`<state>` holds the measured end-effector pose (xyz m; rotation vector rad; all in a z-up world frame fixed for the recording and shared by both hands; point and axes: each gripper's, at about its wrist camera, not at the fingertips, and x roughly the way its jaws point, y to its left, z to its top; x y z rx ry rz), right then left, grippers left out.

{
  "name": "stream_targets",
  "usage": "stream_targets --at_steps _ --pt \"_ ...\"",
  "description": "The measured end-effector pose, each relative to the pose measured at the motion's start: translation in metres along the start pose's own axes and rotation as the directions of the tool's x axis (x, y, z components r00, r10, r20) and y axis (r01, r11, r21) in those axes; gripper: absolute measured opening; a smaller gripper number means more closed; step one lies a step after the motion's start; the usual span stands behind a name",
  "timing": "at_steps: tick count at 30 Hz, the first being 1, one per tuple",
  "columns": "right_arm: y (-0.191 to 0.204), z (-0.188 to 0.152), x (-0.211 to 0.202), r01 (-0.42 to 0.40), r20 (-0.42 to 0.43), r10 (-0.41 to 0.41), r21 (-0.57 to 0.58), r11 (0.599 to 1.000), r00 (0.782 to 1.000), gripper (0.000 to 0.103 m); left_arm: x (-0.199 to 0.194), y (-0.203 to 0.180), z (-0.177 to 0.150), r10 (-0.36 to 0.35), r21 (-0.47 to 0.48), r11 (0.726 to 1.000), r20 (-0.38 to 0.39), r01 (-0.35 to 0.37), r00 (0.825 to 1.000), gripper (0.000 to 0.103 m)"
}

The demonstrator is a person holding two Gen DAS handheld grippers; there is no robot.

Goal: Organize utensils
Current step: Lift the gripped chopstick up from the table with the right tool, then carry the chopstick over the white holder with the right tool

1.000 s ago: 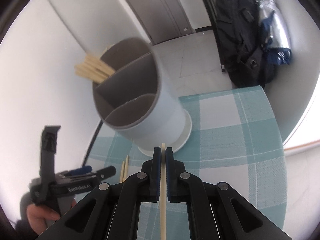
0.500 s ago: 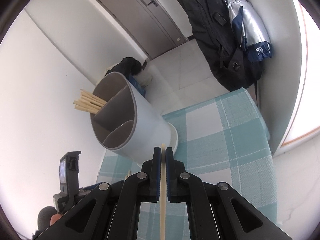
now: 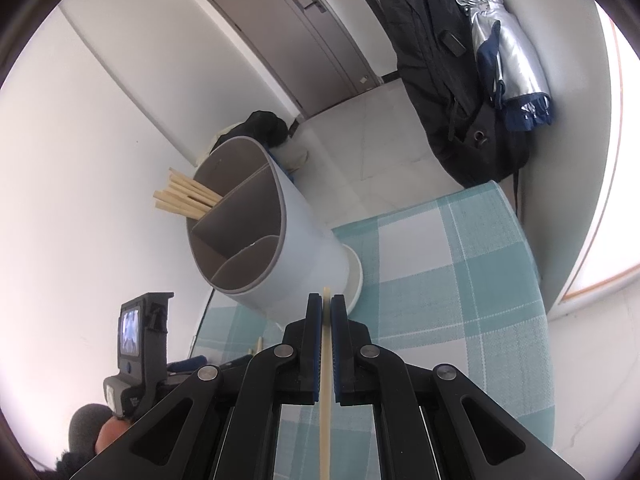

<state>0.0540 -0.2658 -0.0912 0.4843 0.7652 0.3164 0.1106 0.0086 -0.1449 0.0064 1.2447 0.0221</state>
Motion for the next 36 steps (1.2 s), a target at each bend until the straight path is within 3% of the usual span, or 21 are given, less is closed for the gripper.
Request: stream_targets --at_steps 4,5,7,8,13,19,22,29,36 --pt "0.004 0.001 -0.002 0.003 0.01 -0.003 -0.021 1.0 1.0 0.004 -0.007 -0.011 -0.001 -0.018 0.037 0.999 0.021 0.017 1.0 0.034" --pt "0.005 0.001 -0.002 0.004 0.012 -0.003 -0.025 1.0 1.0 0.004 -0.008 -0.015 -0.003 -0.021 0.051 0.999 0.022 0.02 1.0 0.029" --pt "0.006 0.0 -0.004 0.006 0.018 -0.005 -0.033 0.999 1.0 0.004 -0.009 -0.022 -0.004 -0.033 0.08 0.996 0.025 0.031 0.999 0.008" --pt "0.007 0.0 -0.005 0.008 0.022 -0.007 -0.039 0.999 1.0 0.004 -0.01 -0.026 -0.005 -0.041 0.089 0.995 0.022 0.039 0.999 0.003" --pt "0.014 -0.005 -0.007 0.019 0.034 -0.017 -0.062 0.998 0.999 0.004 -0.017 -0.026 -0.009 -0.079 0.096 0.993 0.049 0.074 0.996 0.001" --pt "0.032 -0.014 -0.012 0.031 0.055 -0.024 -0.13 0.991 0.998 0.004 -0.051 -0.022 -0.012 -0.148 0.107 0.985 0.16 0.132 0.976 0.001" --pt "0.046 -0.019 -0.019 0.031 0.079 -0.018 -0.169 0.985 0.997 0.004 -0.073 -0.018 -0.016 -0.193 0.103 0.979 0.222 0.174 0.956 0.001" --pt "0.072 -0.034 -0.036 0.054 0.146 -0.022 -0.22 0.974 0.989 0.004 -0.12 -0.012 -0.028 -0.282 0.111 0.959 0.363 0.26 0.888 0.0" --pt "0.091 -0.046 -0.052 0.094 0.201 -0.04 -0.267 0.959 0.979 0.003 -0.137 -0.008 -0.032 -0.336 0.15 0.942 0.385 0.301 0.86 0.0"
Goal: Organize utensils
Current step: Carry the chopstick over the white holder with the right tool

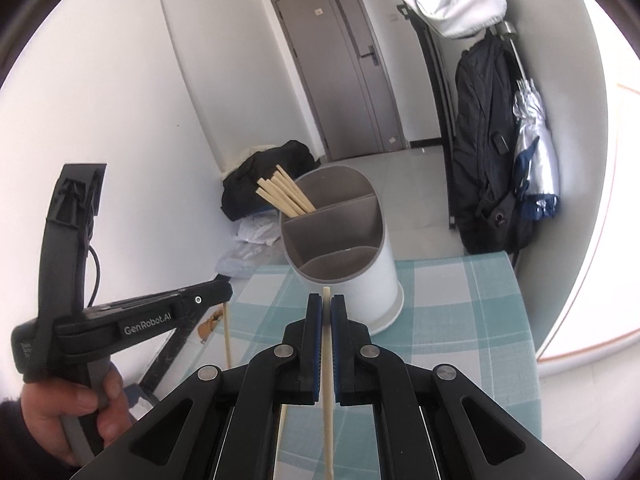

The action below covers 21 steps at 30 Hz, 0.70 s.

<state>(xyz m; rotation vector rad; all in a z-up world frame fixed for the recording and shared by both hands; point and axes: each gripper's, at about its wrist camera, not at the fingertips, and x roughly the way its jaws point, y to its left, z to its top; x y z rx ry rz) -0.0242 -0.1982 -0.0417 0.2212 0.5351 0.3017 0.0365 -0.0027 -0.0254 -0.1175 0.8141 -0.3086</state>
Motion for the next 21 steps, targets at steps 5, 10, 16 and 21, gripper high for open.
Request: stream_targets --at_steps 5,10,16,21 --pt "0.007 -0.002 -0.01 0.002 0.017 -0.001 -0.014 1.0 1.0 0.003 -0.015 -0.005 0.001 -0.031 0.029 0.999 0.016 0.031 0.999 0.0" --pt "0.017 -0.005 -0.016 0.003 0.031 -0.002 -0.04 0.999 1.0 0.003 -0.028 -0.01 0.001 -0.065 0.044 0.997 0.022 0.064 0.998 0.0" --pt "0.022 -0.003 -0.02 0.0 0.043 0.002 -0.052 0.999 0.999 0.003 -0.035 -0.015 0.006 -0.089 0.049 0.995 0.016 0.088 0.996 0.0" --pt "0.023 0.008 -0.029 -0.004 0.071 0.008 -0.057 0.998 0.997 0.003 -0.042 -0.023 0.015 -0.101 0.069 0.993 0.021 0.1 0.995 0.0"
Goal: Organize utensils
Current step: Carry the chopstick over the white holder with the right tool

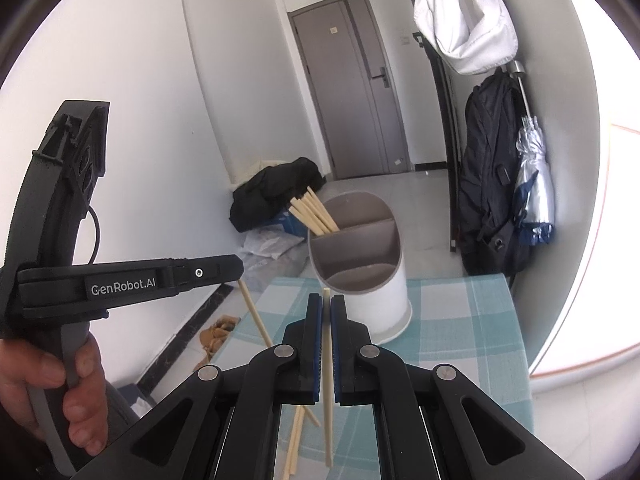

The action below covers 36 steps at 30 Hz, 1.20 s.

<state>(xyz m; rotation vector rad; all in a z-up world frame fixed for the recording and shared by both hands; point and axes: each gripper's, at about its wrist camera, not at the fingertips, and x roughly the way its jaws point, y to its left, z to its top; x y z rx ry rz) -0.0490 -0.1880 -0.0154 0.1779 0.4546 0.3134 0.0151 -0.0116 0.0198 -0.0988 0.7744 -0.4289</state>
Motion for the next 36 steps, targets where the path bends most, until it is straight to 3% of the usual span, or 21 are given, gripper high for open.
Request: stream_targets --at_steps 7,18,27,36 --pt "-0.004 0.034 -0.002 0.0 0.032 0.001 -0.037 0.999 0.999 0.003 -0.008 -0.015 0.027 -0.041 0.011 0.999 0.003 0.041 0.999 0.0" --pt "-0.003 0.129 0.004 -0.026 0.111 0.042 -0.137 0.99 0.993 0.003 -0.026 -0.019 0.104 -0.064 -0.002 0.998 0.078 0.065 0.995 0.0" --pt "0.0 0.186 0.042 -0.037 0.133 0.065 -0.2 0.979 0.989 0.003 -0.011 -0.004 0.15 -0.069 -0.045 0.996 0.128 0.076 0.989 0.0" --pt "-0.004 0.205 0.092 -0.049 0.115 0.076 -0.221 0.974 0.99 0.003 0.024 0.03 0.165 -0.046 -0.095 0.994 0.123 0.058 0.991 0.0"
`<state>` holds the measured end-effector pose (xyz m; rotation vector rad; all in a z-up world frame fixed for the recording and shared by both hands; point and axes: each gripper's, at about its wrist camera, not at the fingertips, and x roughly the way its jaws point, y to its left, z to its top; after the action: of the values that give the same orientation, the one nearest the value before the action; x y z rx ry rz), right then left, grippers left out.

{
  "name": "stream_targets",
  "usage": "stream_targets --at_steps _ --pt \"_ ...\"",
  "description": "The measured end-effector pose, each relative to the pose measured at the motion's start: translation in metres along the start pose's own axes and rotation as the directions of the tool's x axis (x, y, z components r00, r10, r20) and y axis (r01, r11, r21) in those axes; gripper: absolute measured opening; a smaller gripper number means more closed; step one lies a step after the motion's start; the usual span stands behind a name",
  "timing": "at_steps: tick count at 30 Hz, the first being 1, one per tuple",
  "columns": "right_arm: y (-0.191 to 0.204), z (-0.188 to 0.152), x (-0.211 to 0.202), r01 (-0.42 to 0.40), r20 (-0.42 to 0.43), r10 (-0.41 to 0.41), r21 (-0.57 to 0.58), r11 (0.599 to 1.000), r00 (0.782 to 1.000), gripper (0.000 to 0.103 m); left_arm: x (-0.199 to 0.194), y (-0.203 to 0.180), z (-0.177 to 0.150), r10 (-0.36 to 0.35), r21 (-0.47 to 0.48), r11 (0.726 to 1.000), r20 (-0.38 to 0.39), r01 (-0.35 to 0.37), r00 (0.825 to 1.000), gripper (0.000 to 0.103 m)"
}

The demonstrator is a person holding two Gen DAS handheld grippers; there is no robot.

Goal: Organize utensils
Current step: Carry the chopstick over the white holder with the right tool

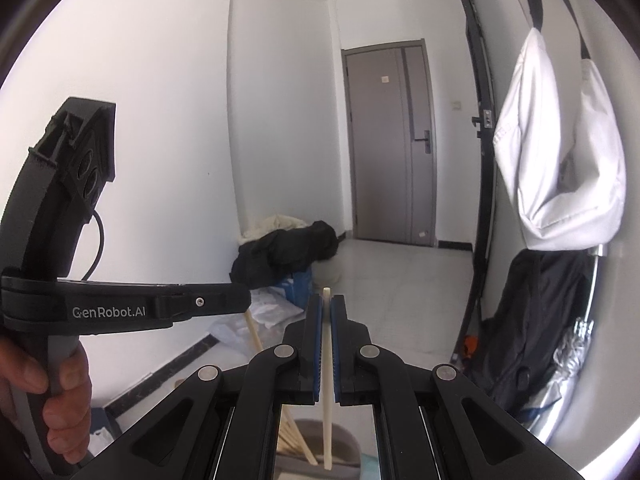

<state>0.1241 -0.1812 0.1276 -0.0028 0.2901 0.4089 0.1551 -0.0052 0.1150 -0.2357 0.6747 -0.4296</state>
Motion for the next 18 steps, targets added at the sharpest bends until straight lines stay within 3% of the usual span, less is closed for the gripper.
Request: stream_targets --at_steps 10,18 --pt "-0.007 -0.016 0.041 -0.03 -0.065 0.029 -0.01 1.0 0.997 0.003 0.025 0.024 -0.011 0.002 -0.029 1.0 0.008 -0.002 1.0 0.0" --pt "-0.008 -0.034 0.058 -0.048 -0.127 0.044 -0.025 0.999 0.991 0.003 0.036 0.028 -0.02 -0.02 -0.031 0.999 -0.052 0.019 0.998 0.0"
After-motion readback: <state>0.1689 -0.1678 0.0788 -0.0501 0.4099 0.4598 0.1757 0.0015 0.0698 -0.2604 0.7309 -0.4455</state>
